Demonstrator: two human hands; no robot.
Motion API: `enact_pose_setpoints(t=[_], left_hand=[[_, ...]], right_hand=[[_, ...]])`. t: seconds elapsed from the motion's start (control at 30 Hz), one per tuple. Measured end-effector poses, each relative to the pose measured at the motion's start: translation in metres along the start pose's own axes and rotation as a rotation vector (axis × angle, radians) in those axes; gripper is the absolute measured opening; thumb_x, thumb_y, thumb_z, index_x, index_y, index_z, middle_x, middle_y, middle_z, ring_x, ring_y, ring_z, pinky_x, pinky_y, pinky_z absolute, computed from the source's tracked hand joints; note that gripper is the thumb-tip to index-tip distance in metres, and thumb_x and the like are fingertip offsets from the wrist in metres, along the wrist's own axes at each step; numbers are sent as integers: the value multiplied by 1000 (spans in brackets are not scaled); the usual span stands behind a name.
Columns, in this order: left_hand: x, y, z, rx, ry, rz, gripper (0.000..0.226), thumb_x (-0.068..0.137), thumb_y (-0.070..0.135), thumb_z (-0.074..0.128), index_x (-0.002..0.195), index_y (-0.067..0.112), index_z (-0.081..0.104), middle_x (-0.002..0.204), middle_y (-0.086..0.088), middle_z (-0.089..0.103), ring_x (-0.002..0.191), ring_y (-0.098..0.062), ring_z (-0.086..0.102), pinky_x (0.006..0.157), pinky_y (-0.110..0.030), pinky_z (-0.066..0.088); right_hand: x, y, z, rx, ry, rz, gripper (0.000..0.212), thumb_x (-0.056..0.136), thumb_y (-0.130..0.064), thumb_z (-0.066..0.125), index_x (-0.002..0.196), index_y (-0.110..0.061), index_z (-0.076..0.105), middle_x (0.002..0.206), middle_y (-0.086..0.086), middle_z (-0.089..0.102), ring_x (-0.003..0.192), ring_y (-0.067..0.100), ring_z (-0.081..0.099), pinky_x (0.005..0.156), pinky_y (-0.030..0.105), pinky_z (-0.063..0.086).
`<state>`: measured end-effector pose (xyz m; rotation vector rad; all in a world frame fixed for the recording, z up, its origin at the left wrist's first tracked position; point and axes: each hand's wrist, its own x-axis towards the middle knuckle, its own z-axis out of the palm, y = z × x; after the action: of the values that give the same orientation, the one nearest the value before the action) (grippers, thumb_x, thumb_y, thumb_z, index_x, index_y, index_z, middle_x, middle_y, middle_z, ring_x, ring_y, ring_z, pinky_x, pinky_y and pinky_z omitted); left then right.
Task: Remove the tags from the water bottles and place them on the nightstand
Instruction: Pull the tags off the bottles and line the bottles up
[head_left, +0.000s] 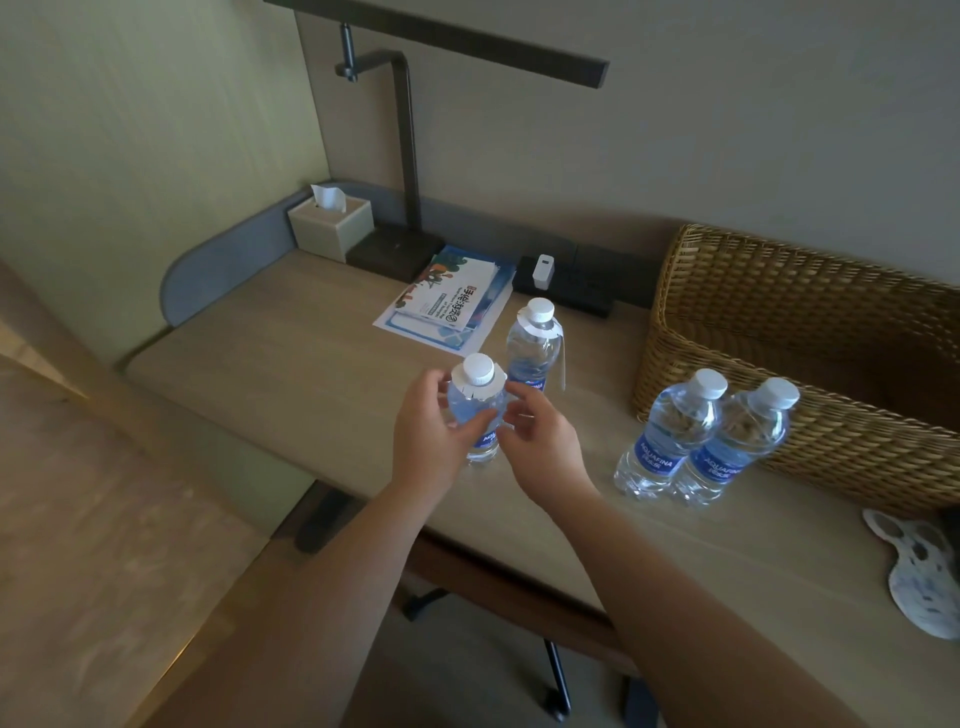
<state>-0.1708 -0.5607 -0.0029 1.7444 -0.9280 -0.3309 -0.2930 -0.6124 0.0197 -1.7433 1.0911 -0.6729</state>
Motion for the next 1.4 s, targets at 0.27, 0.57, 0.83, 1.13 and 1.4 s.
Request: enact_pose_setpoints(t=[0.27,0.57,0.83,1.13,1.4], left_hand=[[-17,13,7,5,-237,-7,50,74,26,82,117,20,58,111,6,65,102,-11,63,83,-34,56],[-27,42,40,-102,-412,-64,61,69,39,84,122,25,57,115,7,67,106,-11,63,93,-34,51],[-10,35,45,-157,-619,-118,66,72,24,83,128,35,48,127,9,59,119,-8,56,96,-28,47],[-17,28,47,-85,-611,-88,64,71,30,84,126,36,51,115,20,57,103,12,54,75,-5,43],[-14,27,48,-47,-615,-39,71,72,32,83,134,30,50,123,10,60,115,-12,53,92,-26,43]], right_hand=[[-37,20,-23,28,86,-6,34,86,-10,56,113,-31,53,110,-4,59,97,4,57,70,6,41],[-62,39,-54,18,167,-44,31,85,-8,55,96,-38,57,93,-14,64,86,-6,60,68,3,40],[-45,55,-92,-73,191,19,37,86,-18,63,122,-25,55,121,-6,51,109,7,49,88,23,39],[-32,71,-93,229,-51,174,36,84,-23,70,117,-32,58,109,4,65,103,18,61,83,32,50],[-43,63,-115,484,-7,63,13,87,-3,62,82,-13,67,80,3,69,75,15,63,69,27,54]])
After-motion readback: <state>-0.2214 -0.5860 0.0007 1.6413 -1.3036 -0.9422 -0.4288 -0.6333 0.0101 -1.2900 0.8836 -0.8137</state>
